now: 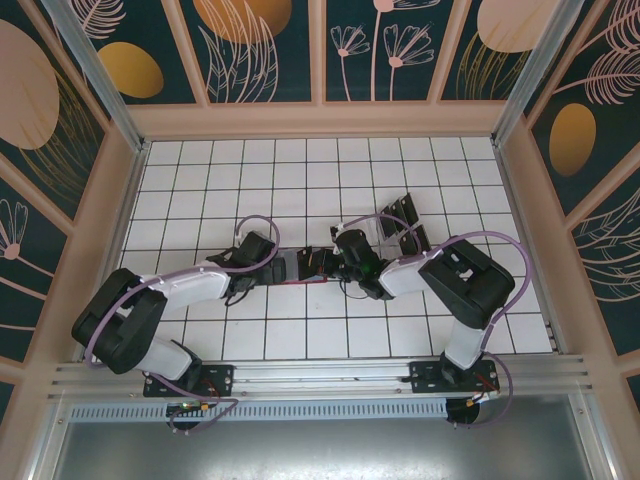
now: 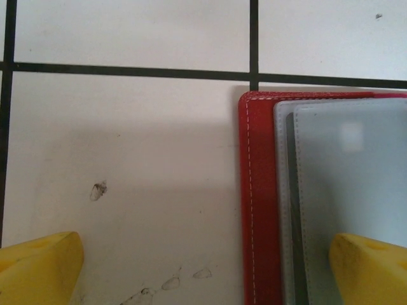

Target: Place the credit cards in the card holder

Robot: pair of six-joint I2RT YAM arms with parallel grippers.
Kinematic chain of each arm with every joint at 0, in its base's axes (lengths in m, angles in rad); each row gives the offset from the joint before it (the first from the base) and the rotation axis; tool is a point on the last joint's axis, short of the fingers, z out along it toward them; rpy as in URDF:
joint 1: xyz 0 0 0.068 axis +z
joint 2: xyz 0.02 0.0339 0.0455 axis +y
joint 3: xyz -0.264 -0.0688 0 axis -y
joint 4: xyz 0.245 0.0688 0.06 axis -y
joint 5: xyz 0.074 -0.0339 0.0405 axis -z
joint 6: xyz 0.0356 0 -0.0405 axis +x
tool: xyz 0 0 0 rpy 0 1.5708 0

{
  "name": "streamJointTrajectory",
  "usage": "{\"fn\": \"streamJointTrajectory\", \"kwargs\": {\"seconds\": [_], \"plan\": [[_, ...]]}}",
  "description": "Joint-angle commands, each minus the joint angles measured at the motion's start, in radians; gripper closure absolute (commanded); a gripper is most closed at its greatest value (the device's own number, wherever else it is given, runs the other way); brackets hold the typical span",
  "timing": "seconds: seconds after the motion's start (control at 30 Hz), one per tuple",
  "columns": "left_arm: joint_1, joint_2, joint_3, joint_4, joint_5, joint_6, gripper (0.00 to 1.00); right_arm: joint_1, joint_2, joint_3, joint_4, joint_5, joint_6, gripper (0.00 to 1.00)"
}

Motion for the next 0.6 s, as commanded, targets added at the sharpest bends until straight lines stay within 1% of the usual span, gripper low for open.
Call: {"fn": "streamJointTrajectory", "kwargs": {"seconds": [0.0, 0.13, 0.3, 0.57], "plan": [[-0.007, -0.017, -0.019, 0.013, 0.0, -0.016, 0.01, -0.007, -0.013, 0.016, -0.005, -0.017, 0.001, 1.0], [-0.007, 0.003, -0.013, 0.005, -0.027, -0.029, 0.01, -0.01, -0.015, 0.016, -0.006, -0.021, 0.002, 1.0], [-0.007, 0.011, -0.014, -0.046, -0.097, -0.072, 0.01, -0.016, -0.011, 0.0, -0.001, -0.013, 0.011, 1.0], [-0.007, 0.018, -0.035, -0.033, -0.09, -0.076, 0.01, -0.022, -0.002, -0.023, 0.003, -0.003, 0.036, 1.0]]}}
